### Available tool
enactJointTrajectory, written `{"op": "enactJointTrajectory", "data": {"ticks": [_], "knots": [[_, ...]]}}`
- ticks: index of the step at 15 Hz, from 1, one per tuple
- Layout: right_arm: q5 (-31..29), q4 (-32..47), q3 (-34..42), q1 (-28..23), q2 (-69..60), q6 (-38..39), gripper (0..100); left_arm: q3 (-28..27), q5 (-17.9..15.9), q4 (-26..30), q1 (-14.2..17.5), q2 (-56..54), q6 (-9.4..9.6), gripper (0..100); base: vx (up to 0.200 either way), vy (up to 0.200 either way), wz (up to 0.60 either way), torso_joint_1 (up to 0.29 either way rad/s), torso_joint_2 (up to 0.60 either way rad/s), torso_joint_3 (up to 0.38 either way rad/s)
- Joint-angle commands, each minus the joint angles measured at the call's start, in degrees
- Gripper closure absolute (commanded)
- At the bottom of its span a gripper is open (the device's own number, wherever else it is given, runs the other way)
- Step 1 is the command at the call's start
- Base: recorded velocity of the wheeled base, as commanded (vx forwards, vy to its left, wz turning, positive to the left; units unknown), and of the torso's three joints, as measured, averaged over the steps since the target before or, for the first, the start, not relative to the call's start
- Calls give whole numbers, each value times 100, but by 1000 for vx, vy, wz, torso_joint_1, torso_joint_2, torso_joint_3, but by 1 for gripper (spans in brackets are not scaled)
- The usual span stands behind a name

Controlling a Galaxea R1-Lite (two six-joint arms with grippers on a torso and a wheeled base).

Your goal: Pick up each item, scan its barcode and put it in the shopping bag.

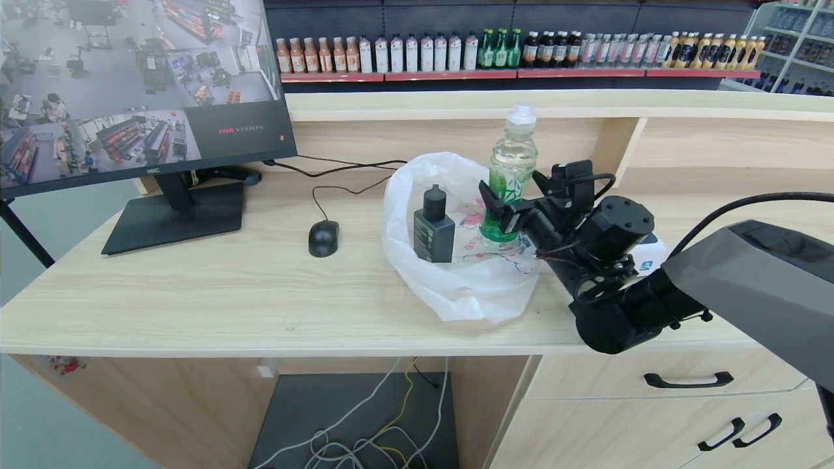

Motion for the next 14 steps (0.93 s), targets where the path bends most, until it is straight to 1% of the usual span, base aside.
{"op": "enactJointTrajectory", "data": {"ticks": [1, 3, 7, 8, 10, 14], "knots": [[2, -182, 237, 17, -119, 10, 0, 0, 2, 0, 1, -2, -2, 0, 0, 0, 0, 0, 0, 0], [2, -296, 501, 17, -321, 10, 0, 0, 2, 0, 1, -2, -2, 0, 0, 0, 0, 0, 0, 0], [2, -340, 1354, 17, -1103, 19, 0, 0, 2, 0, 1, -2, -2, 0, 0, 0, 0, 0, 0, 0], [2, -349, 1679, 17, -1428, 19, 0, 0, 2, 0, 1, -2, -2, 0, 0, 0, 0, 0, 0, 0], [2, -411, 2637, -9, -2254, 36, 0, 0, 2, 0, 1, -2, -2, 0, 0, 0, 0, 0, 0, 0], [-7, -411, 5019, -70, -4214, 291, 0, 0, 2, 0, 1, -2, 7, 0, 0, 0, 0, 0, 0, 0]]}}
